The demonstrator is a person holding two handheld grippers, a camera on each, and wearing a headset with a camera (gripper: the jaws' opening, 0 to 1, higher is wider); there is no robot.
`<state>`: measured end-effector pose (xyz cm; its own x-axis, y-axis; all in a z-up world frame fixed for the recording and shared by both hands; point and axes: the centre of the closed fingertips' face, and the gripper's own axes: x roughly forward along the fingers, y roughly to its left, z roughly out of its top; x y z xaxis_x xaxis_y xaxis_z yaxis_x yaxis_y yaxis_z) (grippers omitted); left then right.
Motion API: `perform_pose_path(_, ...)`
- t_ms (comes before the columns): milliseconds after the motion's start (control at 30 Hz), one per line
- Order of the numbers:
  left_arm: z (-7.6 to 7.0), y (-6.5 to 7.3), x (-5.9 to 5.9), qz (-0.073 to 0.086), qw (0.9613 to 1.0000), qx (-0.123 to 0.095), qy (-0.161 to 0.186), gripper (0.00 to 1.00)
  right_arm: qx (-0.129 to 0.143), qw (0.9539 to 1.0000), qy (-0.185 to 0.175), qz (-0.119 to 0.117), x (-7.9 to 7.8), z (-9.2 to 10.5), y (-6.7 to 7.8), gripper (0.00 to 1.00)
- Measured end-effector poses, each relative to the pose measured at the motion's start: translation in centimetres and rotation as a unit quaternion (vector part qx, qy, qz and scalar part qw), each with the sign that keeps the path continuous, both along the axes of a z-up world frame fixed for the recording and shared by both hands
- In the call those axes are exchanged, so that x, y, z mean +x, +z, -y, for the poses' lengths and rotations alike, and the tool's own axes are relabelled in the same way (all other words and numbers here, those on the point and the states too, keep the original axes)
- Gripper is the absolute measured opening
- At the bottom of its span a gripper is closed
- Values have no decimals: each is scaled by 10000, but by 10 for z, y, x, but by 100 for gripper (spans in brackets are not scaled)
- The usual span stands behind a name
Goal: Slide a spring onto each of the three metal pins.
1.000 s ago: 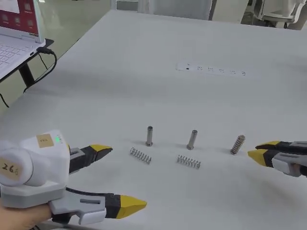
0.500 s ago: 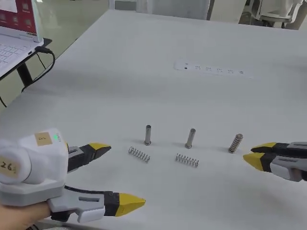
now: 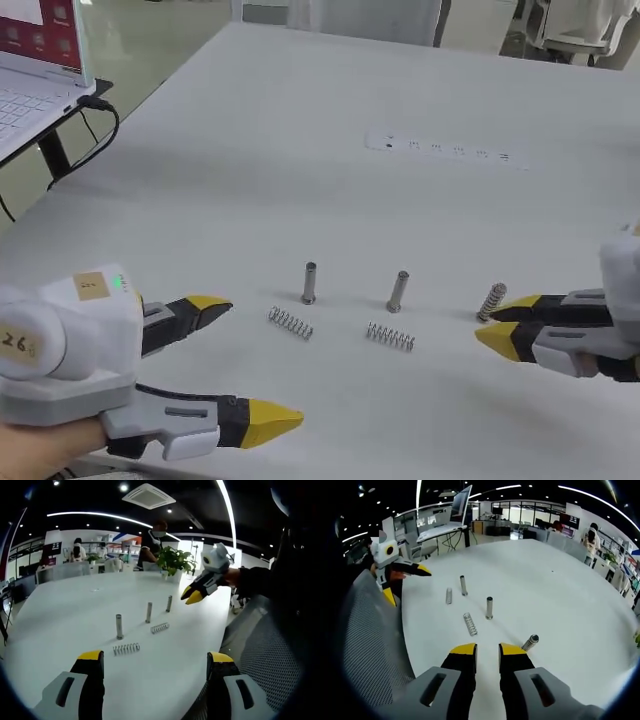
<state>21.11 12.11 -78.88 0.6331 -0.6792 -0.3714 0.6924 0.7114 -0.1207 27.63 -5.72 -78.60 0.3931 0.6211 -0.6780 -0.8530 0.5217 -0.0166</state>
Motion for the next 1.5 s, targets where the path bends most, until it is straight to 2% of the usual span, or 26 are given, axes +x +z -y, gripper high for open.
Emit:
perform_pose_path(300, 0, 1, 0, 27, 10000, -11, 12, 81, -187, 9989, 431, -10, 1, -23, -3, 16)
perform_pose_path(633, 0, 2, 1, 32, 10000, -28, 27, 81, -386, 9955, 865, -69, -2, -47, -11, 16)
perform_pose_path(1067, -1, 3, 2, 49, 10000, -46, 59, 81, -705, 9878, 1384, -145, 4, -75, -24, 16)
perform_pose_path(1500, -1, 3, 3, 39, 9999, -53, 85, 81, -1035, 9801, 1670, -275, 5, -87, -45, 15)
